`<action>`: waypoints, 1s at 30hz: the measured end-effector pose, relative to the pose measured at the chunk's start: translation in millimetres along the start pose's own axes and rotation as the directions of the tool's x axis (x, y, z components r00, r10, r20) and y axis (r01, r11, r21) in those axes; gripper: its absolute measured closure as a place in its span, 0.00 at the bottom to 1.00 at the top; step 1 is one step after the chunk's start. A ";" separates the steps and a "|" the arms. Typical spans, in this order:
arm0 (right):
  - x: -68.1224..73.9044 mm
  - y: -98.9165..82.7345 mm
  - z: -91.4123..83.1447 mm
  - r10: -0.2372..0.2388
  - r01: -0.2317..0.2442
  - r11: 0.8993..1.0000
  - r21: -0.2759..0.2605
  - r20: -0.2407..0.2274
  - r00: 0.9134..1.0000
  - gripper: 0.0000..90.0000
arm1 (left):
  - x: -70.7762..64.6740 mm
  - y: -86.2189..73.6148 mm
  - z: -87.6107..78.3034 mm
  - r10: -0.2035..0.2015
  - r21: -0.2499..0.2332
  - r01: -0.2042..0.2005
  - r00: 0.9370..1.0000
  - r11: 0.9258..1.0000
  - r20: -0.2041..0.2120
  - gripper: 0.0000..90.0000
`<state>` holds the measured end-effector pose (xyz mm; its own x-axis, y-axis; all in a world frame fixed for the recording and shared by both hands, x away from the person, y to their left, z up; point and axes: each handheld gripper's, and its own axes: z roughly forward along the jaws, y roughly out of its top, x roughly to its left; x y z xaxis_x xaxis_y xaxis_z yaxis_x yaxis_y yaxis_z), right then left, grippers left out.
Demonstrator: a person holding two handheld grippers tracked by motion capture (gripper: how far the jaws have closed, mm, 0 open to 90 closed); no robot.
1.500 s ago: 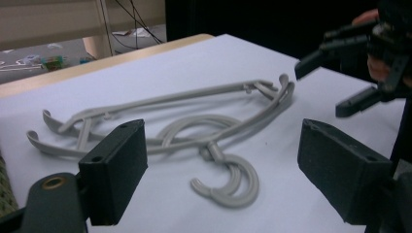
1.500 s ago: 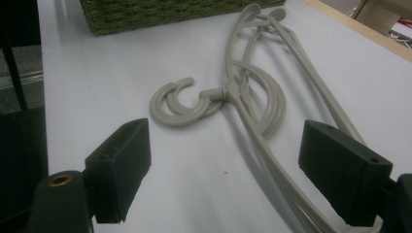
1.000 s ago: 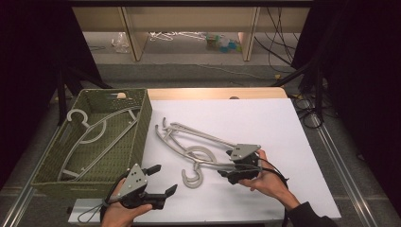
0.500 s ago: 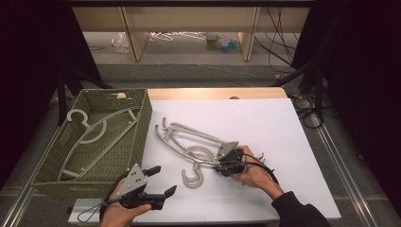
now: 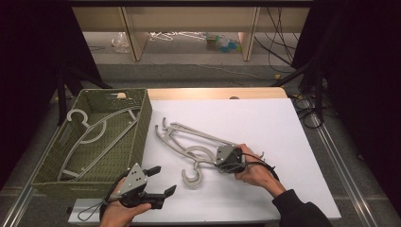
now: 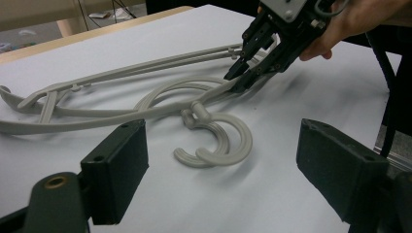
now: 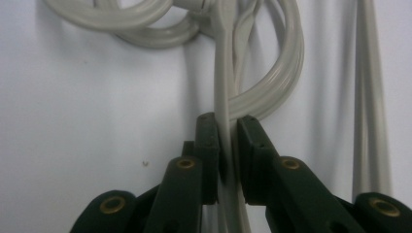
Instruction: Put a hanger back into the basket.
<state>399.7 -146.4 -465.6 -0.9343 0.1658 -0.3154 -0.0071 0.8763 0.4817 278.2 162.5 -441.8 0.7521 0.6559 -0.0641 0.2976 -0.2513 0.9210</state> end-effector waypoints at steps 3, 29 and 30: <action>1.6 1.1 -7.8 -0.018 0.019 1.000 -0.018 0.003 1.000 0.91 | 0.8 1.0 0.2 -0.005 -0.010 0.005 1.000 1.000 0.000 0.22; 30.4 -12.8 -79.6 -0.112 0.097 0.979 -0.177 -0.073 0.991 0.92 | 0.1 6.9 9.7 0.128 0.013 -0.127 0.990 0.992 -0.054 0.27; 34.4 -18.4 -83.7 -0.107 0.088 0.976 -0.199 -0.088 0.990 0.92 | -0.2 7.8 12.9 0.136 0.018 -0.135 0.989 0.991 -0.056 0.27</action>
<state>337.9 -194.7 -416.9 -0.9558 0.0309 -0.2922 -0.1598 0.7800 0.6051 288.0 151.3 -439.6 0.7516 0.6543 0.0831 0.2042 -0.3506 0.9140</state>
